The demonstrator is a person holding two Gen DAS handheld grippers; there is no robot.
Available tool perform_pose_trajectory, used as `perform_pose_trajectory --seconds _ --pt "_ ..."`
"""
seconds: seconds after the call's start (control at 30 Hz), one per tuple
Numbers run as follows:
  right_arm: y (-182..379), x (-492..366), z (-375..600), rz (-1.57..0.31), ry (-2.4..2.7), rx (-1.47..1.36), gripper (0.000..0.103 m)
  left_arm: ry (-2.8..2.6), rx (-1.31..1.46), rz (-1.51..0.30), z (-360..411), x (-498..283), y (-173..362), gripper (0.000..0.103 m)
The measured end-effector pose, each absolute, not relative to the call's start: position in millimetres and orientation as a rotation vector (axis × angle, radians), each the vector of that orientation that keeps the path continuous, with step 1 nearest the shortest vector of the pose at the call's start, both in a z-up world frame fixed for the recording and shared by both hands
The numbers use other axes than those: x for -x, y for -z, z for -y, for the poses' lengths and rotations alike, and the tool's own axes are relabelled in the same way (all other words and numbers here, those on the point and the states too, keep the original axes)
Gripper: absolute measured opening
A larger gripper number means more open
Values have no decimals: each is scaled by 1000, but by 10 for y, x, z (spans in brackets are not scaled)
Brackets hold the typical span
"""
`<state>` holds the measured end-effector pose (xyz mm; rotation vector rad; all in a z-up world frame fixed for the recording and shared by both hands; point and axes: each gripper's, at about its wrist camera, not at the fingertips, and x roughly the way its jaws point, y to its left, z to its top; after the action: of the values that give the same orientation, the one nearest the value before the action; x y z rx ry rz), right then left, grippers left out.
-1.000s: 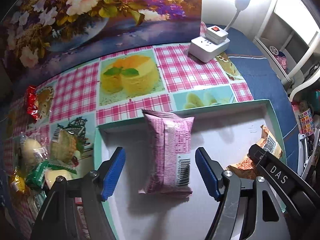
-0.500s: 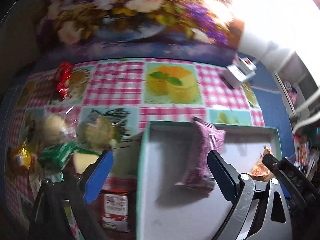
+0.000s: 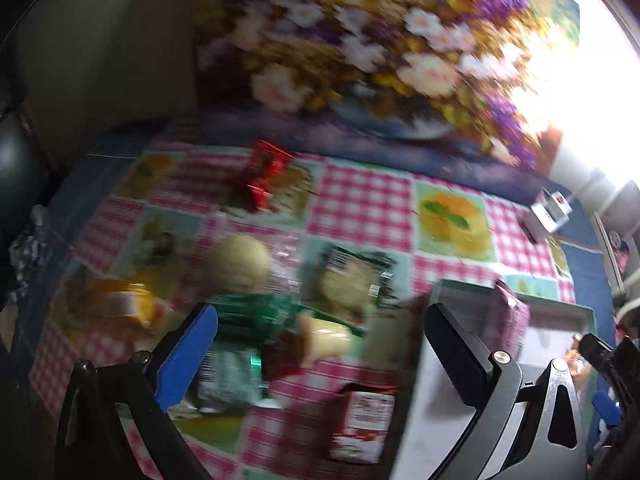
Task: Organize snacks
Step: 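Move both open tools back to the snack pile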
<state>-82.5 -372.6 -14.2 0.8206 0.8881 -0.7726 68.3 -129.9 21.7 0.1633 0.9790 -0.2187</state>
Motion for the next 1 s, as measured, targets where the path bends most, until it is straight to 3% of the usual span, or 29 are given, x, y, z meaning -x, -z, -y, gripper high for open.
perform_pose_trajectory --seconds 0.67,1.0 --pt "18 351 2999 -892 498 -747 103 22 -170 -927 35 -868 -511 103" --pt "-39 70 2592 -905 394 -650 103 -47 -63 -991 -588 -1028 -401 103"
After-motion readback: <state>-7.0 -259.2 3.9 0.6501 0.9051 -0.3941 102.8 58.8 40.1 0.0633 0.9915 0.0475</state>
